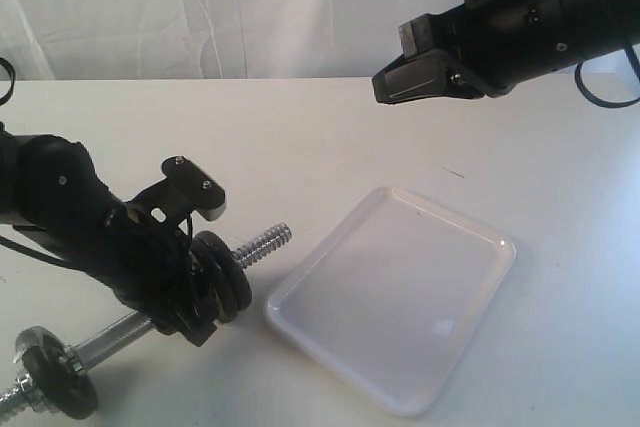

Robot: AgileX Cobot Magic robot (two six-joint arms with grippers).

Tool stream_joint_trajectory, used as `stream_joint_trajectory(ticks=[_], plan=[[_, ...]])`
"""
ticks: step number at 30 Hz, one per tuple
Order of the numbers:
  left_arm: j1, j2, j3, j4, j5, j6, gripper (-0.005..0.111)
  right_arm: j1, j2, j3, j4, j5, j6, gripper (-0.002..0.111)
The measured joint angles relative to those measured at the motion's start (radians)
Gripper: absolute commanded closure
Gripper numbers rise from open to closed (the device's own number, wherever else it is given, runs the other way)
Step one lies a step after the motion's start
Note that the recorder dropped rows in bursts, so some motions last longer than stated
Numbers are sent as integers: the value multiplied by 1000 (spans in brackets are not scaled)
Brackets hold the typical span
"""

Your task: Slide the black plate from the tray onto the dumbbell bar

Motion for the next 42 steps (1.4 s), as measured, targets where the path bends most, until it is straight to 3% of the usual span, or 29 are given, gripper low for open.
stream_joint_trajectory(ticks=[6,13,17,20,33,35,41,42], plan=[[0,0,-3,13,42,-5,48,0,0,0,0,0,-2,108],[0,0,-3,150,97,-141,48,0,0,0,0,0,-2,108],[0,0,-3,205,106,-199,54,0,0,0,0,0,-2,108],[0,0,-3,216,110,-228,59,0,0,0,0,0,-2,108],[0,26,-3,235,146,-238,59,0,0,0,0,0,-2,108],[0,30,-3,233,148,-240,66,0,0,0,0,0,-2,108],[0,30,-3,242,146,-233,106,0,0,0,0,0,-2,108],[0,30,-3,239,146,-235,107,0,0,0,0,0,-2,108]])
